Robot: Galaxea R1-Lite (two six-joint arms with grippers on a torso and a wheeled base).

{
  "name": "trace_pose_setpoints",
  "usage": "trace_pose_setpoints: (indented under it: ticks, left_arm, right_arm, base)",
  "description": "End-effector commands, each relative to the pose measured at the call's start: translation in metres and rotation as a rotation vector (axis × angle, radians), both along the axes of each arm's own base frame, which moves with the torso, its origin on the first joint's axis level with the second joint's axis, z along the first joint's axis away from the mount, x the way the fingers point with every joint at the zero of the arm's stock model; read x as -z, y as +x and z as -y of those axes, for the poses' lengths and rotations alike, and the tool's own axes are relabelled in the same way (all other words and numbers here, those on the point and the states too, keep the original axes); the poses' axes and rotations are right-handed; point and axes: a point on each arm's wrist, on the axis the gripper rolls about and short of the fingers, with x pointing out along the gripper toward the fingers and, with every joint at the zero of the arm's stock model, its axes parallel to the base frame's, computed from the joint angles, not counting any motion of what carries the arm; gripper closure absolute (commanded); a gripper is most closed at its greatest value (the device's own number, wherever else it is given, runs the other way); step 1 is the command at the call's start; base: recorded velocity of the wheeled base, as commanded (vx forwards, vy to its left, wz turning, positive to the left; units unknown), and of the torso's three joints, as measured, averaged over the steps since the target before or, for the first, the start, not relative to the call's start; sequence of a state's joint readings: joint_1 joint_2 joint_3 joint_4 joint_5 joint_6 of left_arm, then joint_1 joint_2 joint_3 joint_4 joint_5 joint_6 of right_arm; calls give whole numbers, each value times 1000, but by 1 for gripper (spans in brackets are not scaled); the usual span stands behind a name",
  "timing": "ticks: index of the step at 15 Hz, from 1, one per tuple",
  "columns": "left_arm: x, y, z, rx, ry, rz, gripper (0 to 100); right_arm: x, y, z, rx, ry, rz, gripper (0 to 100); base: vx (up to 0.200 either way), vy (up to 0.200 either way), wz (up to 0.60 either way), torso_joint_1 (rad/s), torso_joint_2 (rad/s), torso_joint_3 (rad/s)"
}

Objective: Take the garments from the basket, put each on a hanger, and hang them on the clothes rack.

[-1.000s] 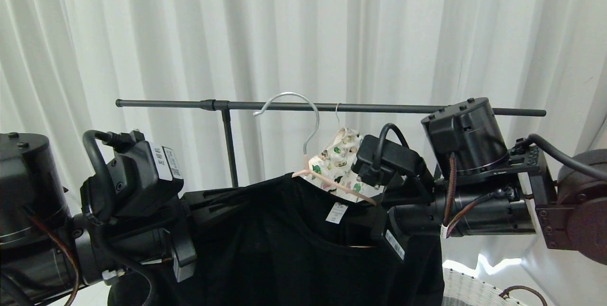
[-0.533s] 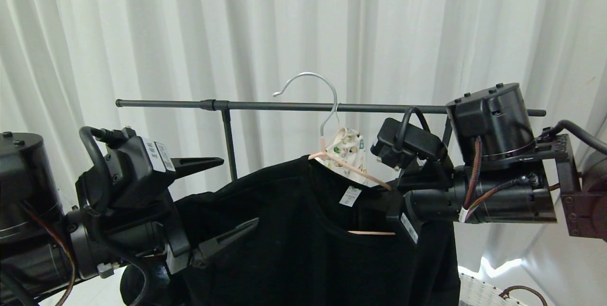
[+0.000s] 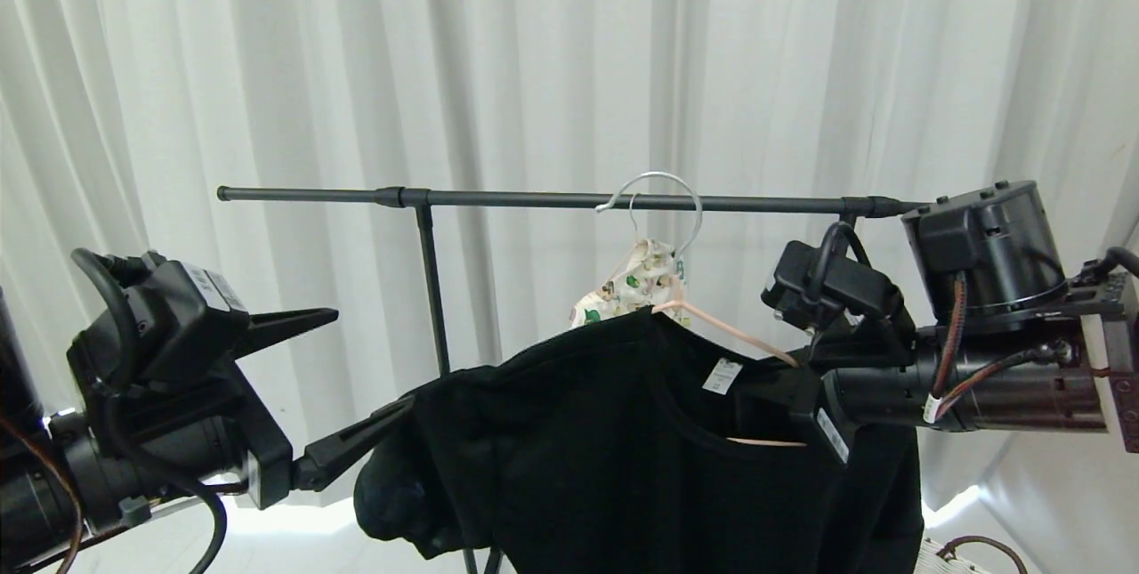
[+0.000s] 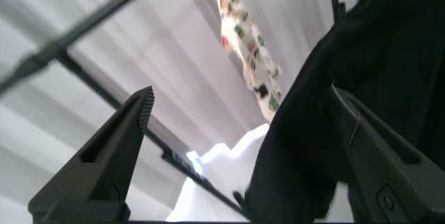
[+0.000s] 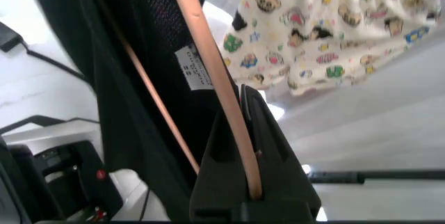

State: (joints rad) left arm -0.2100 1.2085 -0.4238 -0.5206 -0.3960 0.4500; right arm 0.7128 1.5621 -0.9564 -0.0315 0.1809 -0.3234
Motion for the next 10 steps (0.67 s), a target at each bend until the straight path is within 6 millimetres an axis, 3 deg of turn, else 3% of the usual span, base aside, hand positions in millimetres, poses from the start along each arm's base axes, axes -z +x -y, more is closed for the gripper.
trace_pose_setpoints:
  ticks: [1, 5, 10]
  left_arm:
    - [7, -2, -5, -34, -25, -45, 0]
    - [25, -13, -9, 21, -125, -174, 0]
    - [54, -23, -17, 5, -66, -254, 0]
  right_arm:
    - [-3, -5, 8, 11, 8, 10, 100]
    - [-5, -9, 12, -19, -15, 56, 100]
    - [-9, -8, 11, -28, -2, 79, 100]
  base:
    - [0, 0, 0, 0, 0, 0]
    - [0, 0, 0, 0, 0, 0]
    - [0, 0, 0, 0, 0, 0]
